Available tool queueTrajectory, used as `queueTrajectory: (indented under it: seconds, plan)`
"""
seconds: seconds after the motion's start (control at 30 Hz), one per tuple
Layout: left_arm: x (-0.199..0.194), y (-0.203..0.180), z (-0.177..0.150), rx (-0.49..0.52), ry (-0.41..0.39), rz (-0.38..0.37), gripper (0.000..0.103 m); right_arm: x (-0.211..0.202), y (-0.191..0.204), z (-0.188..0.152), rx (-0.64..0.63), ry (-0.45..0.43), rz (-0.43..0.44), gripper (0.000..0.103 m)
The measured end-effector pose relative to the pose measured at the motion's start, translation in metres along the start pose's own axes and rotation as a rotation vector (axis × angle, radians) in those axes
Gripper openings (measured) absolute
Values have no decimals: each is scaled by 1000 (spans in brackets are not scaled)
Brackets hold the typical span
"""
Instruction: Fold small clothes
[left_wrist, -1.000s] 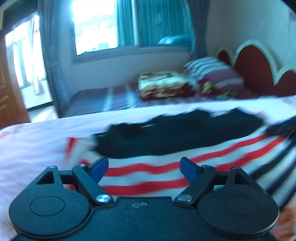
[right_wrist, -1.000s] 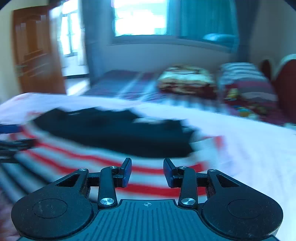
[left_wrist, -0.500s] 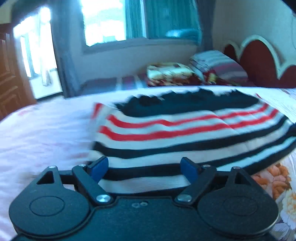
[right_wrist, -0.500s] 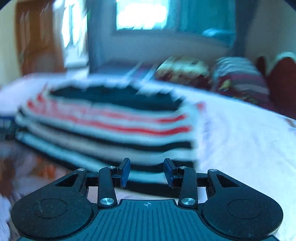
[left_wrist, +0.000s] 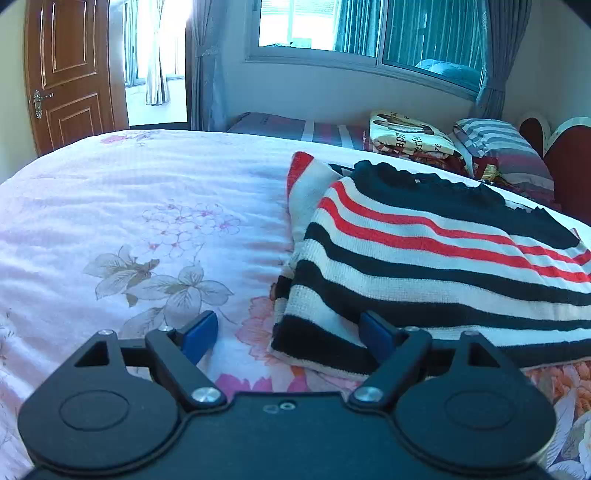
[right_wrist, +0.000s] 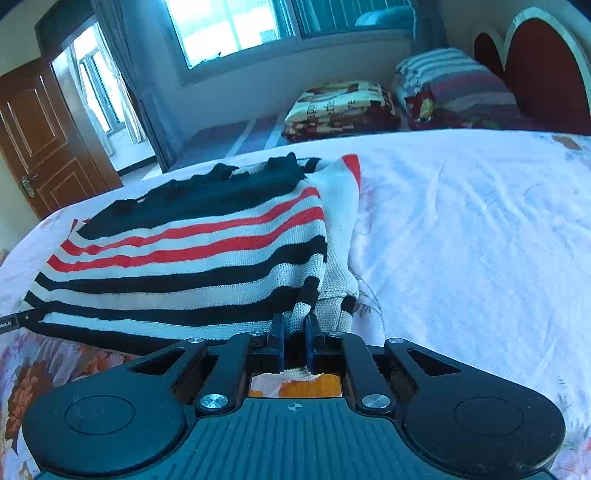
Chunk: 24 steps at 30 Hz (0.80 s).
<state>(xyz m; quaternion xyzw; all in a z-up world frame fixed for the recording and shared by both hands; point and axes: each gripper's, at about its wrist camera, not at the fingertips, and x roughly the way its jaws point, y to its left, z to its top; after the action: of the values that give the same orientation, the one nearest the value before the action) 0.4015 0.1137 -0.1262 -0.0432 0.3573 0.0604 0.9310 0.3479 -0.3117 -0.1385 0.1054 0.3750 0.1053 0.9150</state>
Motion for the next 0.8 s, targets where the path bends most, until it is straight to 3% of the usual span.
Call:
queueTrajectory:
  seconds: [0.03, 0.1, 0.23, 0.33, 0.4, 0.5, 0.6, 0.67, 0.8]
  plan:
    - [1, 1, 0, 0, -1, 8, 85, -4, 1, -2, -14, -6, -12, 4]
    - [2, 3, -1, 12, -2, 17, 85, -6, -1, -9, -35, 10, -71, 4]
    - [2, 6, -1, 40, 2, 10, 87, -4, -4, -16, -34, 19, -79, 4]
    - [-6, 3, 4, 63, -25, 44, 84, -25, 5, -5, 3, -94, -68, 4]
    - [-11, -2, 4, 95, -42, 50, 83, -27, 20, 0, -47, -102, -65, 4]
    - [-3, -6, 0, 121, -13, 73, 86, -12, 34, -2, -125, -63, -81, 5]
    - [0, -1, 0, 78, -1, 63, 86, 16, 22, -7, -100, 55, -140, 5]
    - [0, -1, -1, 87, -4, 66, 87, 16, 17, -6, -75, 56, -128, 5]
    - [0, 1, -2, 85, -7, 57, 88, -8, 20, 2, -29, -65, -167, 5]
